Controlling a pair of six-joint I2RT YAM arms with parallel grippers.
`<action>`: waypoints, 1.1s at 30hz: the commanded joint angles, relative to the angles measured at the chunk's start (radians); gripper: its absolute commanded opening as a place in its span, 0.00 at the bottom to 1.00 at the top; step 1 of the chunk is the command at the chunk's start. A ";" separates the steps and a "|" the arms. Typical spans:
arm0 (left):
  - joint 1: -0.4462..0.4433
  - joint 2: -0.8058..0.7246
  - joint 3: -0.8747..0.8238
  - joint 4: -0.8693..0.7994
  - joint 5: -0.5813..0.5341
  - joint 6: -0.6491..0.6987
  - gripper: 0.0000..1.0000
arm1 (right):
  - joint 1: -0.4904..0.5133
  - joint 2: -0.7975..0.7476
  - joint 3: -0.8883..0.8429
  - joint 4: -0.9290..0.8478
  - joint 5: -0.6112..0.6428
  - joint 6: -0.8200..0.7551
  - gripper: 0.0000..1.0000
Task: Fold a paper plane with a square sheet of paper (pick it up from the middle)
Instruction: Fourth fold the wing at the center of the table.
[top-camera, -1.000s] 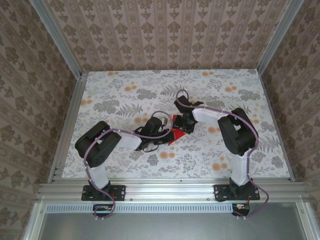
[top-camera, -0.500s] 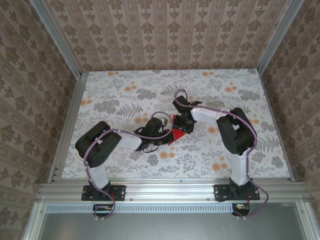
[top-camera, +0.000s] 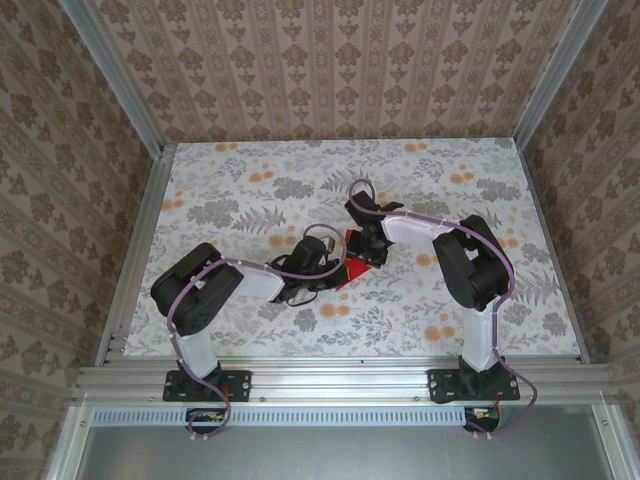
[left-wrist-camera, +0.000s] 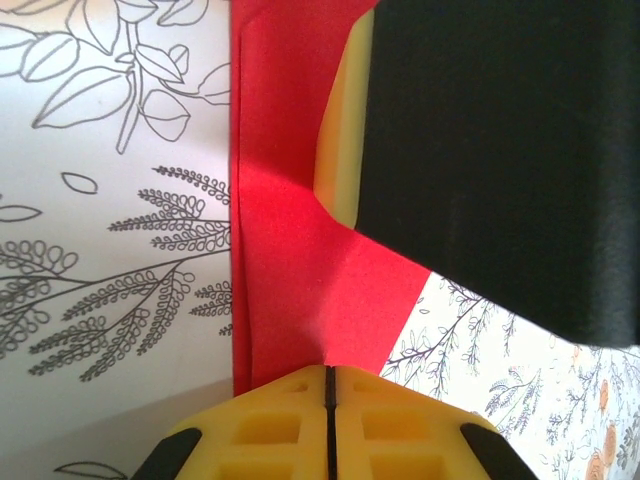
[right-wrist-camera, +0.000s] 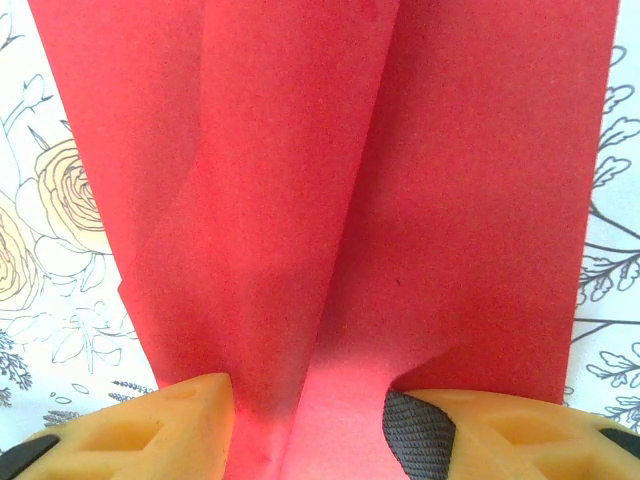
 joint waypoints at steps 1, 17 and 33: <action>-0.004 -0.029 -0.030 -0.074 -0.011 0.016 0.11 | -0.013 0.272 -0.126 -0.064 0.148 -0.019 0.54; 0.009 -0.251 -0.093 -0.138 -0.113 -0.010 0.21 | -0.012 0.290 -0.119 -0.065 0.150 -0.020 0.54; -0.001 -0.108 -0.028 -0.046 0.023 -0.004 0.15 | -0.012 0.339 -0.092 -0.088 0.152 -0.012 0.56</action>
